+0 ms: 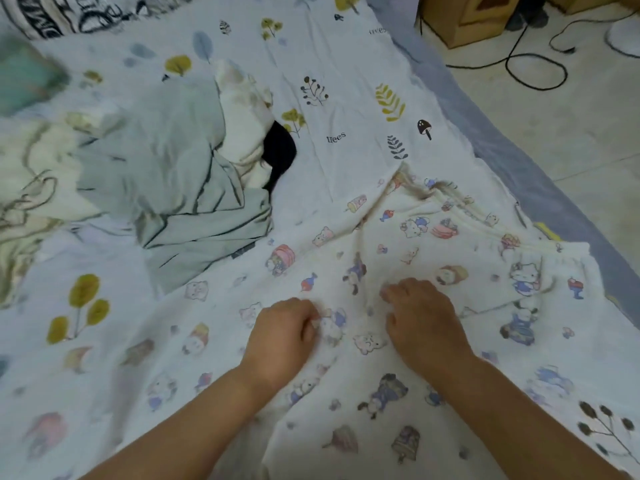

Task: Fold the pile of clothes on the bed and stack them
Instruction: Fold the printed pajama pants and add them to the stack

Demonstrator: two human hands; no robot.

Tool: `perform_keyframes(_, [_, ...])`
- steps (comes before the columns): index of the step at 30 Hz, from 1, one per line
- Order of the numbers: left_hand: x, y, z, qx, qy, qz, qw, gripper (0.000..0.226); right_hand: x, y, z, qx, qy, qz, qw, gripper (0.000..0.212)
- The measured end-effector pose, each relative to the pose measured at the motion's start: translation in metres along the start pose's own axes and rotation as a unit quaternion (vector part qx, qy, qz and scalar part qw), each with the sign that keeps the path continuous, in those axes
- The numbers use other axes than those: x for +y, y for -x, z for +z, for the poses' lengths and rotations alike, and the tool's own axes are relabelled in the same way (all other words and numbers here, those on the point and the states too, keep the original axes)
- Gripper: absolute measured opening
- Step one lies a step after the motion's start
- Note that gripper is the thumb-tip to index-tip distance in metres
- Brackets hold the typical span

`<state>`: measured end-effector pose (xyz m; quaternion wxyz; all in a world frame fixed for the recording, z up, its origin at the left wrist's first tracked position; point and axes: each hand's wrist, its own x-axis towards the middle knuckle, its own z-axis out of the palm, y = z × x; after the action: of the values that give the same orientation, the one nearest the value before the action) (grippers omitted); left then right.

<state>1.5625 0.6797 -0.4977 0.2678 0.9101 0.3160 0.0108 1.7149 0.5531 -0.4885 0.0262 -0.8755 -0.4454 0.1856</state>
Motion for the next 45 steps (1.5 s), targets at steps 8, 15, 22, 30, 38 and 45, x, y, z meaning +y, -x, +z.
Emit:
perform_keyframes(8, [-0.136, 0.093, -0.057, 0.085, -0.153, -0.171, 0.97, 0.038, -0.123, 0.012, 0.057, -0.064, 0.013, -0.138, 0.988, 0.059])
perform_keyframes(15, [-0.258, 0.136, -0.09, 0.089, -0.177, -0.322, 0.926, 0.049, -0.148, 0.011, 0.092, -0.166, 0.147, -0.145, 0.964, 0.063])
perform_keyframes(22, [-0.314, 0.141, -0.14, -0.007, 0.003, -0.37, 0.929, 0.031, -0.182, -0.006, 0.062, -0.036, 0.138, -0.126, 0.982, 0.032])
perform_keyframes(30, [-0.308, 0.153, -0.181, 0.058, 0.519, -0.352, 0.776, 0.033, -0.276, -0.069, 0.065, 0.064, 0.06, -0.178, 0.98, 0.042])
perform_keyframes(38, [-0.294, 0.157, -0.128, -0.05, 0.235, -0.243, 0.94, 0.015, -0.312, -0.087, 0.1, -0.111, 0.158, -0.212, 0.958, 0.039])
perform_keyframes(45, [-0.308, 0.161, -0.121, 0.054, 0.09, -0.304, 0.947, 0.033, -0.306, -0.086, 0.078, 0.007, 0.147, -0.201, 0.969, 0.017])
